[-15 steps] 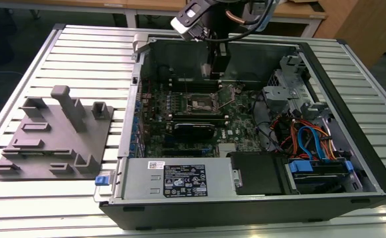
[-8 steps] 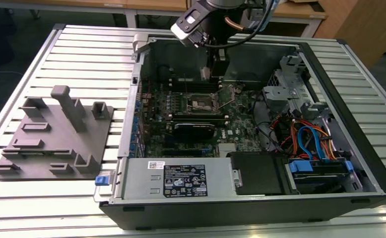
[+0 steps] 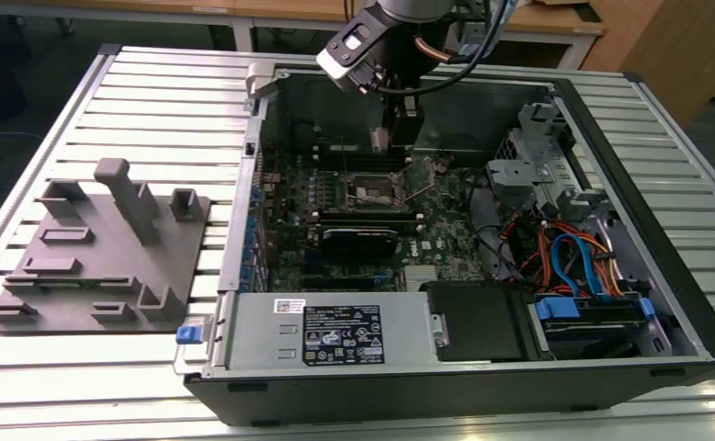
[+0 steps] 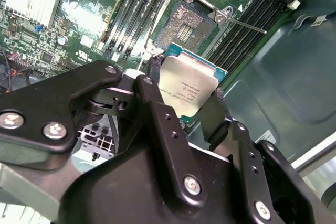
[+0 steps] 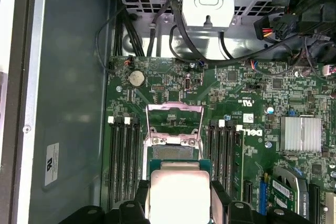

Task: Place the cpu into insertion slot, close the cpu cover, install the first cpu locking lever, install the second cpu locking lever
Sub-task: 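Place the cpu into insertion slot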

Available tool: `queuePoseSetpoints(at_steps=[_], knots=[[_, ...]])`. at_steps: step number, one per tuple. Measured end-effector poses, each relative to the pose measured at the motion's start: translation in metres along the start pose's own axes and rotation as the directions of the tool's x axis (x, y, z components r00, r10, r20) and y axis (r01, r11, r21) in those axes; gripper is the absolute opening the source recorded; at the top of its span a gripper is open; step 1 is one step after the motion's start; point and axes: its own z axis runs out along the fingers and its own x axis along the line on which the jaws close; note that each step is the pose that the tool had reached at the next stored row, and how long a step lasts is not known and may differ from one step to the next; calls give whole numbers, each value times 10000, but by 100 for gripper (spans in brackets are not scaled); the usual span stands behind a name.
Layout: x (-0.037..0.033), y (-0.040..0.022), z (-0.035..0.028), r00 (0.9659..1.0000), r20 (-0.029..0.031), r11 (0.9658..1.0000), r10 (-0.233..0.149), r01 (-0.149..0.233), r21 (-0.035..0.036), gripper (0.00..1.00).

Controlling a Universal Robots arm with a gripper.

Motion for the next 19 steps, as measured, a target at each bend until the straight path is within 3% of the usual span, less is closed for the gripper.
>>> queuePoseSetpoints(at_steps=[9,11,19], knots=[[-1,-1,19,10000,0,10000,0,0,0,54],[-3,-2,70,10000,-1,10000,0,0,0,54],[-3,-3,84,10000,-1,10000,0,0,-1,54]])
